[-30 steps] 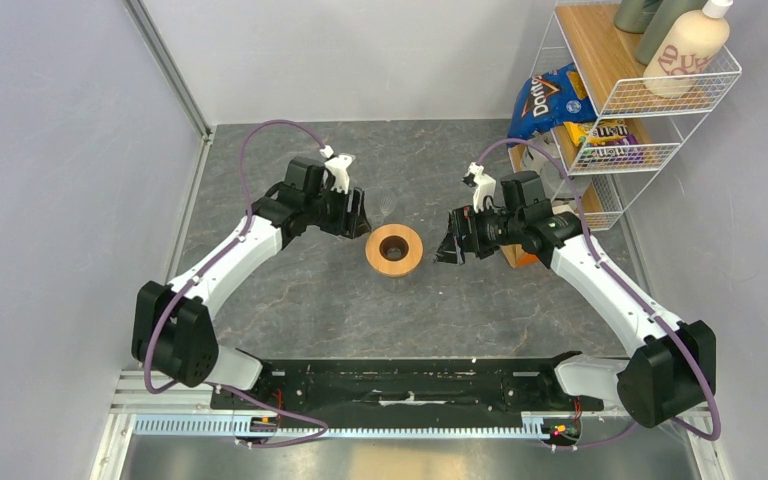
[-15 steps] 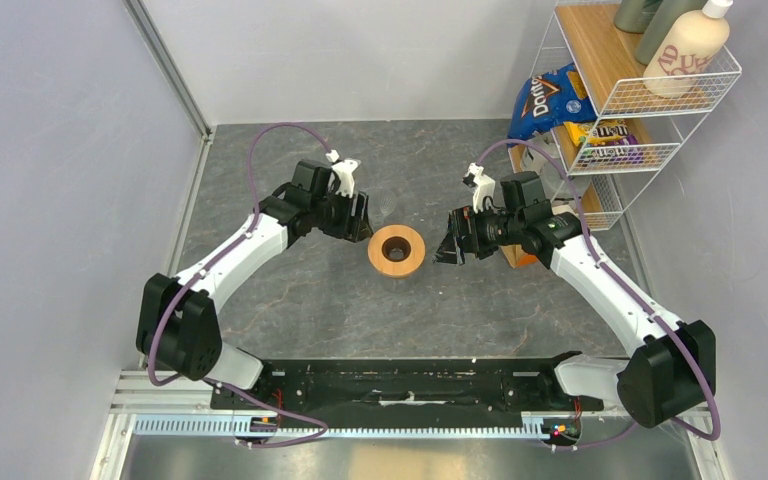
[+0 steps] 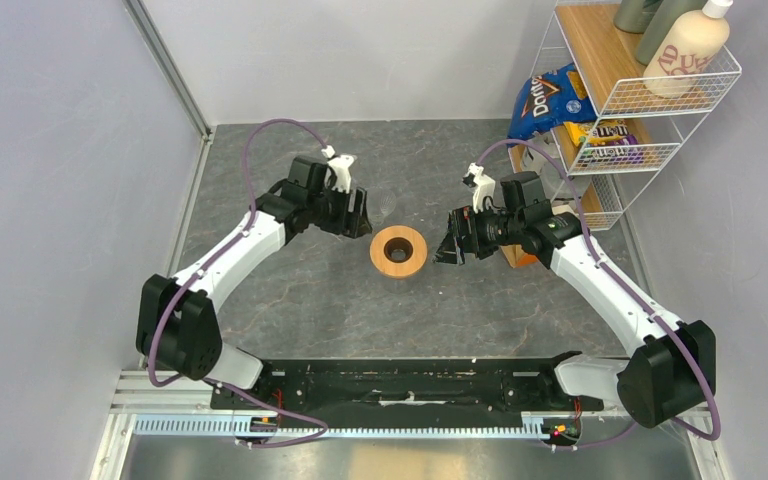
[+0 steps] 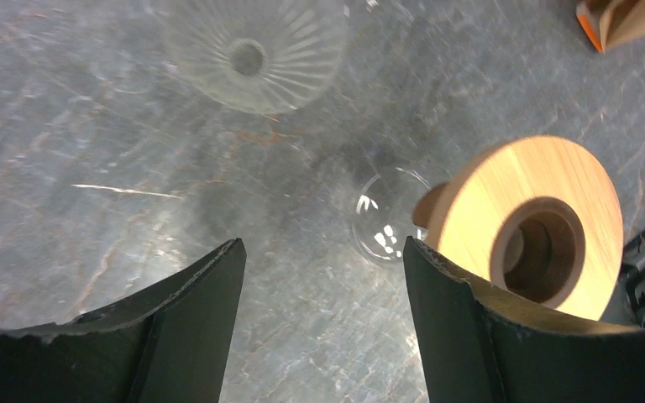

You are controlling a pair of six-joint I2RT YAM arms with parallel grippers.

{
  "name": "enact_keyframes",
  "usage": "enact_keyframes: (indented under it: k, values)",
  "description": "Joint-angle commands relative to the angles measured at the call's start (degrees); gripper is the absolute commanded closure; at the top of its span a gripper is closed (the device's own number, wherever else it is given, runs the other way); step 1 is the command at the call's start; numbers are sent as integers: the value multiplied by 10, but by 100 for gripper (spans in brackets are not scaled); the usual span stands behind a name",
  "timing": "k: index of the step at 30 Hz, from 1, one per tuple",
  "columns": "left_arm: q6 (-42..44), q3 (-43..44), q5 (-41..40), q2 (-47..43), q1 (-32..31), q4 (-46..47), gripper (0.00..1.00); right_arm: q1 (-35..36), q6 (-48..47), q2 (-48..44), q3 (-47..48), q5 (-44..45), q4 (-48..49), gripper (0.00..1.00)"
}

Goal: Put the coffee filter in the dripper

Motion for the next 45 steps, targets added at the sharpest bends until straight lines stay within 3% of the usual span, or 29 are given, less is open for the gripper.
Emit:
enact_keyframes:
  k: [1,13,21,28,30,34,36,45]
  values:
    - [-16,37,-4,0,42,17,23,-1,0,-20,8,2,12,1]
    - [-113,71,32,125,78,145,36,-4,-7,-34,11,20,0,1]
    - [-162,128,48,224,79,169,42,-4,-9,-43,14,23,-14,1]
    - [-187,143,40,270,79,162,54,-4,-13,-44,17,31,-22,1]
    - [-189,141,43,270,79,159,62,-4,-13,-44,18,31,-23,1]
    - [-188,147,41,245,82,125,89,-4,-15,-48,23,37,-28,1]
    - [-198,146,41,211,89,110,97,-4,-13,-54,28,41,-32,1]
    - [-230,223,102,22,118,-50,98,-4,-24,-81,94,64,-86,1]
